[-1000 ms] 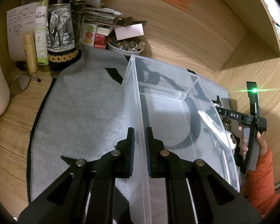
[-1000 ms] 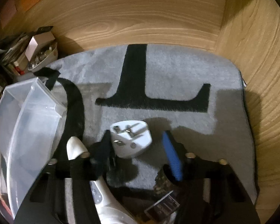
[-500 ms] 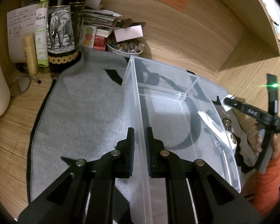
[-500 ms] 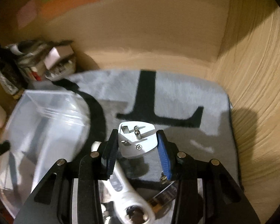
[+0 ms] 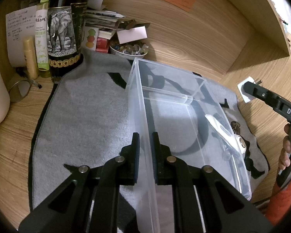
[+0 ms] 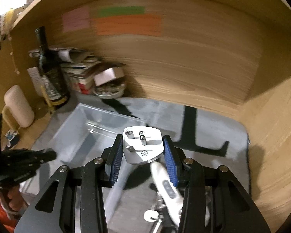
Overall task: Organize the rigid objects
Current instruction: 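Close the right gripper on the white plug adapter and lift it, then carry the white plug into the clear box and open the right gripper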
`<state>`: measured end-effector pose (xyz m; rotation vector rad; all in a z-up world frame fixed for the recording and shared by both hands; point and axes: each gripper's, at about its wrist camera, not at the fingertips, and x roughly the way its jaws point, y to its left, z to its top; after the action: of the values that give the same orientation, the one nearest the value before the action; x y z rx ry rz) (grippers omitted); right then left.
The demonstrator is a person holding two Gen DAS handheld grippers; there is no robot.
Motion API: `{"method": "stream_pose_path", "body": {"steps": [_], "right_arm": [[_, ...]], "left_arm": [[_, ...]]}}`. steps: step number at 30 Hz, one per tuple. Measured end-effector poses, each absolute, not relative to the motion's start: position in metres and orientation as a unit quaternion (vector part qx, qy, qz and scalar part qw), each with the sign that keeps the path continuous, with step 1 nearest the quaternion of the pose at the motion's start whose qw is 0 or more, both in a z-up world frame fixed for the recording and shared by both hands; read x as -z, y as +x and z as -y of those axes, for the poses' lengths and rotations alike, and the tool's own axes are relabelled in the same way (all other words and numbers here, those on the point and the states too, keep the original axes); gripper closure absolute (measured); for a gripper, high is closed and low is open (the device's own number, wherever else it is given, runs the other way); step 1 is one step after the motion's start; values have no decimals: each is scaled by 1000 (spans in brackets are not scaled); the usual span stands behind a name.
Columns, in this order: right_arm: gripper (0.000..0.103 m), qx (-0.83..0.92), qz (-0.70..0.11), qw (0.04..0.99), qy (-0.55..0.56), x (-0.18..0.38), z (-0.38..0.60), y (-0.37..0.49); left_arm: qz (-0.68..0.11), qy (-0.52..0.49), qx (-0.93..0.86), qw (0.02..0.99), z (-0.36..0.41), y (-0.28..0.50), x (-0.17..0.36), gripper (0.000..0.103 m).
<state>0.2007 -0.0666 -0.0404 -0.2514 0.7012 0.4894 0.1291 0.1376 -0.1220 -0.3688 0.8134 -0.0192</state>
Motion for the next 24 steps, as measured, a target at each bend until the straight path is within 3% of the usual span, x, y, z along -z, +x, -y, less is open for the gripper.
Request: {"method": "stream_pose_path", "body": {"steps": [24], "right_arm": [[66, -314, -408, 832, -206, 93, -48, 214]], "left_arm": [[-389, -138, -4, 911, -129, 127, 118, 91]]}}
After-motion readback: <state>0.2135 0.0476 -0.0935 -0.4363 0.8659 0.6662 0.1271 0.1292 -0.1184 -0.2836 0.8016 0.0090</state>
